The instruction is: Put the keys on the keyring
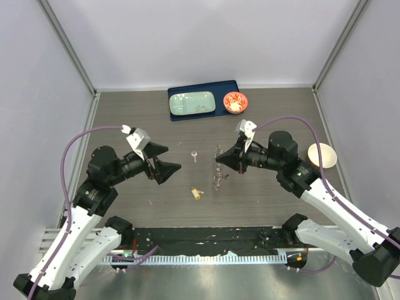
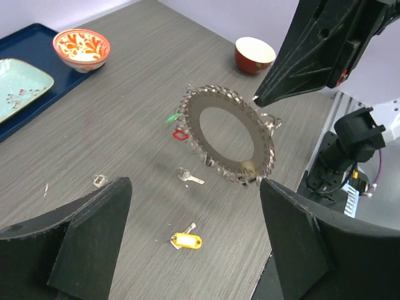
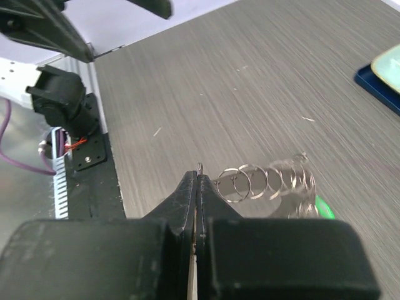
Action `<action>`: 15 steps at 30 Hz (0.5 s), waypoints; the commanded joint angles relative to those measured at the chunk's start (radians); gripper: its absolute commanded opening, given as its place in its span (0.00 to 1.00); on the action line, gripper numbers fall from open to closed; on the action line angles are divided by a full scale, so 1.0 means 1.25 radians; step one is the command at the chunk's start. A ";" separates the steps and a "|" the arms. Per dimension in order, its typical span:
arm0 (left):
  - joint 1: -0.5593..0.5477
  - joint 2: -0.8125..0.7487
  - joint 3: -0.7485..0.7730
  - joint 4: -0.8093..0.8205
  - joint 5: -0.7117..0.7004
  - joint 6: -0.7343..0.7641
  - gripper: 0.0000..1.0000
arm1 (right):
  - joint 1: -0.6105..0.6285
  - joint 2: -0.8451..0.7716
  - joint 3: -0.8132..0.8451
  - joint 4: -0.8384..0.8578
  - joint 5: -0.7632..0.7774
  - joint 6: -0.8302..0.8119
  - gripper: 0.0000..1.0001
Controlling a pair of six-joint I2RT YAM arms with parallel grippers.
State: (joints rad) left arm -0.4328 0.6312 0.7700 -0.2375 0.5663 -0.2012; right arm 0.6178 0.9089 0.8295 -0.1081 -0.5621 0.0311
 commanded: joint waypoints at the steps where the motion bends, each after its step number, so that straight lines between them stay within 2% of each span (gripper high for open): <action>1: -0.010 0.020 0.033 0.099 0.073 0.000 0.85 | 0.044 0.012 0.011 0.136 -0.052 -0.011 0.01; 6: -0.016 0.062 0.050 0.116 0.104 0.036 0.76 | 0.063 0.064 0.041 0.139 -0.087 -0.043 0.01; 15: -0.023 0.106 0.048 0.111 0.238 0.138 0.70 | 0.089 0.116 0.076 0.144 -0.132 -0.073 0.01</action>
State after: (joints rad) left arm -0.4557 0.7559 0.8059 -0.1455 0.7536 -0.1108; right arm 0.7109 1.0542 0.8463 -0.0280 -0.6777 -0.0265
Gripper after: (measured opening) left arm 0.704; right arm 0.033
